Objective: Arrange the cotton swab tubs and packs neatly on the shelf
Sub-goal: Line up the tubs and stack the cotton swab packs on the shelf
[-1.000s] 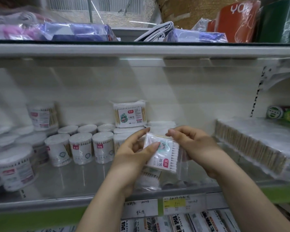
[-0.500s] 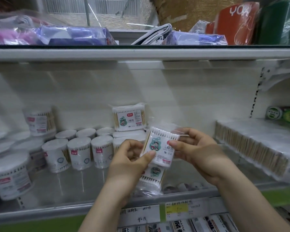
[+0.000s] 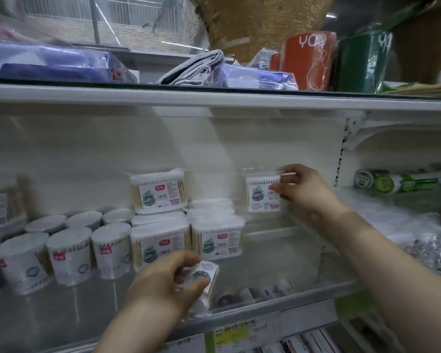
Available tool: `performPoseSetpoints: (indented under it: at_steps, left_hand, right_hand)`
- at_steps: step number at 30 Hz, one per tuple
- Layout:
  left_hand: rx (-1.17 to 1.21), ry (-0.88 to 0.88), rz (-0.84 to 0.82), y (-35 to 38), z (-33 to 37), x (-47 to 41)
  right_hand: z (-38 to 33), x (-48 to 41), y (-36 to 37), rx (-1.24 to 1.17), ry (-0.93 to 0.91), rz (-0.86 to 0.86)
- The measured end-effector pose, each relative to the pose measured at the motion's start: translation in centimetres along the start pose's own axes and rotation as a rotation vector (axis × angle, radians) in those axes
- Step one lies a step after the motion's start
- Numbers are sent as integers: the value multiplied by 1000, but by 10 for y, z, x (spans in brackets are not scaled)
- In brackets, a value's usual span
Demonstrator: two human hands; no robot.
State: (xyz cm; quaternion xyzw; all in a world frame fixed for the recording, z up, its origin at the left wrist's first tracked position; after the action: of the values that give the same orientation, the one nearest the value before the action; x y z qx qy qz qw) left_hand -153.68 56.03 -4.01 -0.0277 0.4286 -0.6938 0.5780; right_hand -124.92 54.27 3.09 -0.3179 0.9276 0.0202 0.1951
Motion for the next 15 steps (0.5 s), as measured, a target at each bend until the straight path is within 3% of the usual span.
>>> performPoseSetpoints:
  at_steps: [8, 15]
  left_hand:
    - [-158, -68, -20, 2, 12, -7]
    - [-261, -110, -1, 6, 16, -5]
  right_hand:
    - [72, -40, 48, 141, 155, -90]
    - [95, -37, 53, 1, 196, -88]
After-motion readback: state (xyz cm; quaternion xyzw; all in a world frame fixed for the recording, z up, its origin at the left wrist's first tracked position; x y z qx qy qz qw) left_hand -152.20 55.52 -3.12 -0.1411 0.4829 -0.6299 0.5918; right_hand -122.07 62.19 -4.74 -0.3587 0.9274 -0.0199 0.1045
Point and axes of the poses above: each hand's wrist, its own x-axis away from the middle knuckle, its own y-axis out of the palm, z = x × y, the point moved 8 cm from there along -x, towards the middle knuckle, and after that the axes turned 12 degrees about z, right-handed, at the moved point
